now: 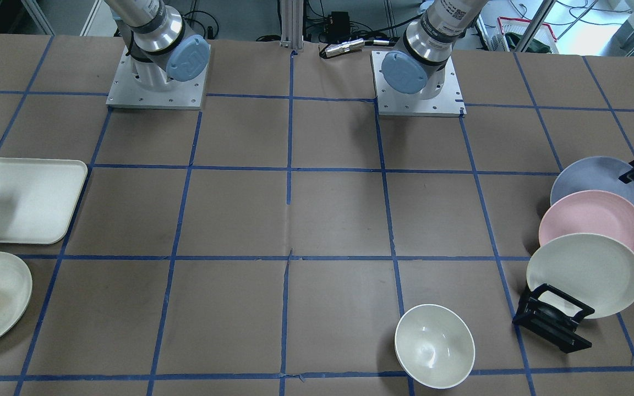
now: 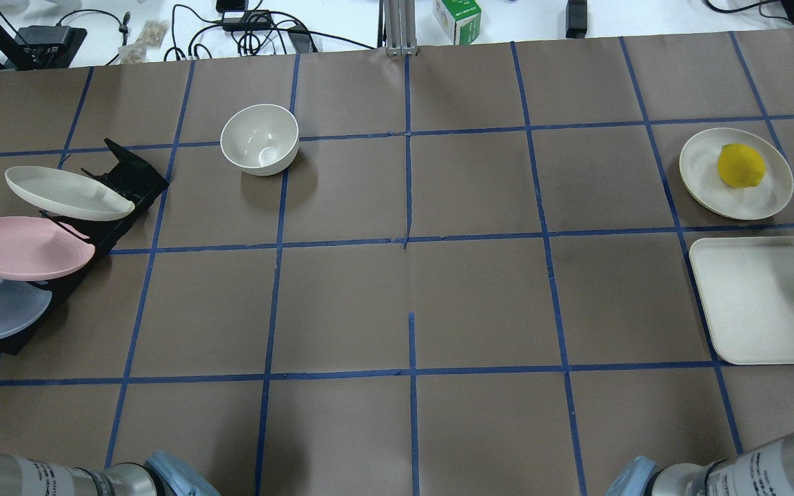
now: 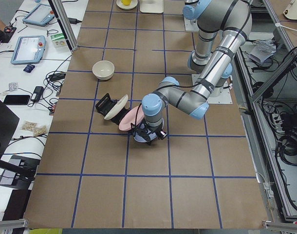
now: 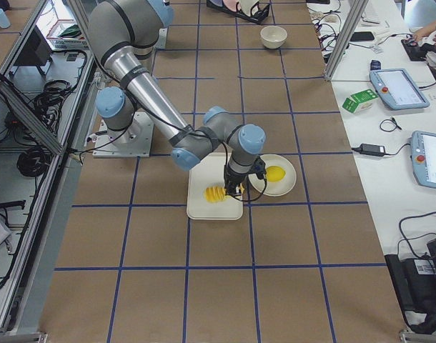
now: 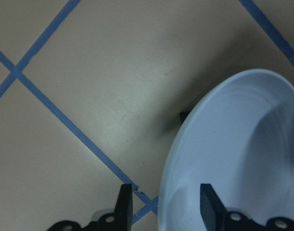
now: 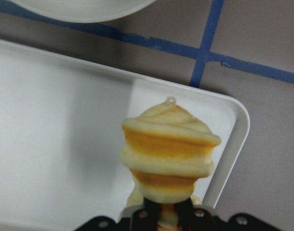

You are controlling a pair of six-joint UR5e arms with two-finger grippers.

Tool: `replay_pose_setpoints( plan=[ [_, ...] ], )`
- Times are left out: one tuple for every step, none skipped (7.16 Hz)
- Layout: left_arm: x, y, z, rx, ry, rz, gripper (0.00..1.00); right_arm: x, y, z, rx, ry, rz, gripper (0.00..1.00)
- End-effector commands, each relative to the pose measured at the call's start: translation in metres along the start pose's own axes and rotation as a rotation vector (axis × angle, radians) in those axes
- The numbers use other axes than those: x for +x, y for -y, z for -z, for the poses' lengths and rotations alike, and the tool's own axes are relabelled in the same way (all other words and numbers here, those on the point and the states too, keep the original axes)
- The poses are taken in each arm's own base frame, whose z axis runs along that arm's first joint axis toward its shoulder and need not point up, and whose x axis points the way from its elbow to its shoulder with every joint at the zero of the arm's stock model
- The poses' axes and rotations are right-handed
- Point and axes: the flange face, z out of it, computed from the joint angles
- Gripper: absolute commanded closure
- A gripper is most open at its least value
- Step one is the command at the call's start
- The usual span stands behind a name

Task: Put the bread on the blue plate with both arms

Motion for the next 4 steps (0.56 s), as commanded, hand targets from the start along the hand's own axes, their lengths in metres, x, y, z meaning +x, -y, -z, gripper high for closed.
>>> replay_pose_setpoints(
  plan=[
    [-0.001,-0.002,0.002,-0.005,-0.003,-0.020,0.81,-0.047,0.014,0.044,0.004,-0.013,0.003,1.00],
    [-0.001,-0.003,0.005,-0.004,0.002,-0.037,0.84,-0.074,0.021,0.061,0.002,-0.013,-0.017,1.00],
    [-0.002,-0.004,0.003,-0.018,0.008,-0.037,0.83,-0.110,0.035,0.080,0.005,-0.025,-0.030,1.00],
    [-0.002,-0.005,0.006,-0.016,0.008,-0.037,0.83,-0.140,0.041,0.096,0.010,-0.033,-0.051,1.00]
  ],
)
